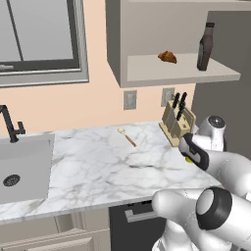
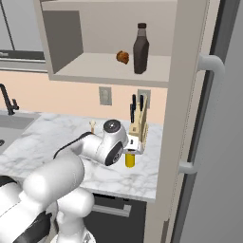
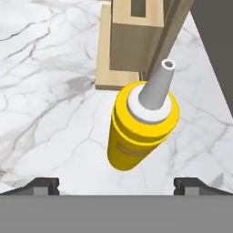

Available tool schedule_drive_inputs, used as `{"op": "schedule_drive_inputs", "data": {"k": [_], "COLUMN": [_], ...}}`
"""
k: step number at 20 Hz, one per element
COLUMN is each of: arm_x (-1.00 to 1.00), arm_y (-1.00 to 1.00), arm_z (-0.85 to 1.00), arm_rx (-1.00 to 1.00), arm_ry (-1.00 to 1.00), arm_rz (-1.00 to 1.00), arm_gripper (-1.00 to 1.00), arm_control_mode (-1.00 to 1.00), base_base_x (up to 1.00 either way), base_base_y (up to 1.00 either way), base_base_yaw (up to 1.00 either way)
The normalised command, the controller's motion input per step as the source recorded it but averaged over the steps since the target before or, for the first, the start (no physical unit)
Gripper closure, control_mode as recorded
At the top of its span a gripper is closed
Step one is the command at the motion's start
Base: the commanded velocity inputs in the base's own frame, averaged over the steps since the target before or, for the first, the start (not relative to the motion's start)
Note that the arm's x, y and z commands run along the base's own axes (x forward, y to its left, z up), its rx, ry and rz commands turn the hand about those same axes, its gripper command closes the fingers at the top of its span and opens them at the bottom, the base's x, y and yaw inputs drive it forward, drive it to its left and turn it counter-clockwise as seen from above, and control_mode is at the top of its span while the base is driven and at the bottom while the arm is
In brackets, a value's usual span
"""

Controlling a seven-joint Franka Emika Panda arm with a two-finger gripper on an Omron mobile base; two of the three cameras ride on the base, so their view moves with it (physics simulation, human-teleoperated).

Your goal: Pick the mustard and syrup bottle from the counter and place them in the cabinet.

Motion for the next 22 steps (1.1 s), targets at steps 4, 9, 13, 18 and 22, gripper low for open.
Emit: {"op": "schedule_drive_inputs", "data": {"k": [4,9,13,18,22], "arm_x": [0.09,0.06,0.06,0.14,0.25], "arm_y": [0.00,0.00,-0.06,-0.08,-0.08], "arm_z": [-0.19,-0.21,-0.15,-0.15,-0.19], "arm_rx": [0.00,0.00,0.00,0.00,0.00], "arm_ry": [-0.04,-0.04,-0.06,-0.02,0.00], "arm_rz": [0.02,0.02,0.00,0.00,0.00], "arm_gripper": [-1.00,-1.00,-1.00,-1.00,-1.00], "arm_control_mode": [-1.00,-1.00,-1.00,-1.00,-1.00], "base_base_x": [0.00,0.00,0.00,0.00,0.00], "base_base_y": [0.00,0.00,0.00,0.00,0.00], "base_base_yaw": [0.00,0.00,0.00,0.00,0.00]}}
